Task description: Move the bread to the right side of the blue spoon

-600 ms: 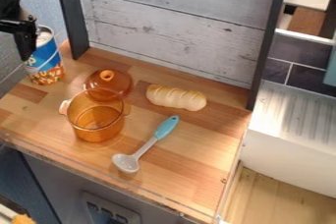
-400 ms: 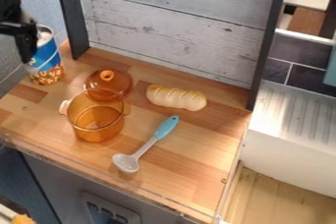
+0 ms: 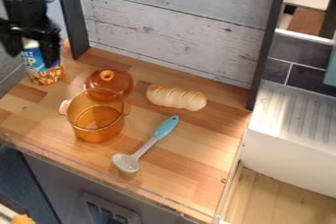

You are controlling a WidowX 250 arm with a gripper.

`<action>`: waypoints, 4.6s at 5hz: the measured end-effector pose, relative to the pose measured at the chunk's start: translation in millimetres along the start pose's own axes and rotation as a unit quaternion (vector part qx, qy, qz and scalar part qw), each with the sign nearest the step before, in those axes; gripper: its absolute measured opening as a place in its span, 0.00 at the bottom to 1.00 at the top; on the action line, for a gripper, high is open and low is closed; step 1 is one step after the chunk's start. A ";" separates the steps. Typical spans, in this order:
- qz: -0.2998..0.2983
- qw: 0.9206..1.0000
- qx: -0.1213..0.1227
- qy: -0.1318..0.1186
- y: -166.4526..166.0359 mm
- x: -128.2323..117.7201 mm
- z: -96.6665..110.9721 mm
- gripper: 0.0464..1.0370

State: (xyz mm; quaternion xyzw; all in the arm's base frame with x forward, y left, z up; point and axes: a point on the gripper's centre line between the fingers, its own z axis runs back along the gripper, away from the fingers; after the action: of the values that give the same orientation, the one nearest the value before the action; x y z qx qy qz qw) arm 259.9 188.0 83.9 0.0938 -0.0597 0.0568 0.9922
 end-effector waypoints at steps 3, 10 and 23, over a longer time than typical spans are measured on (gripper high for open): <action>-0.365 0.929 -0.037 -0.058 -65.0 46.2 -2.9 0.96; -0.770 0.632 -0.073 -0.045 -190.0 72.8 -91.1 0.96; 0.087 0.986 -0.117 0.085 -242.3 -4.0 0.3 0.60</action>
State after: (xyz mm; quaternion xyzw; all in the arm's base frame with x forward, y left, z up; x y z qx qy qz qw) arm 286.0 -48.9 40.3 -0.0339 0.0110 0.1435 0.9890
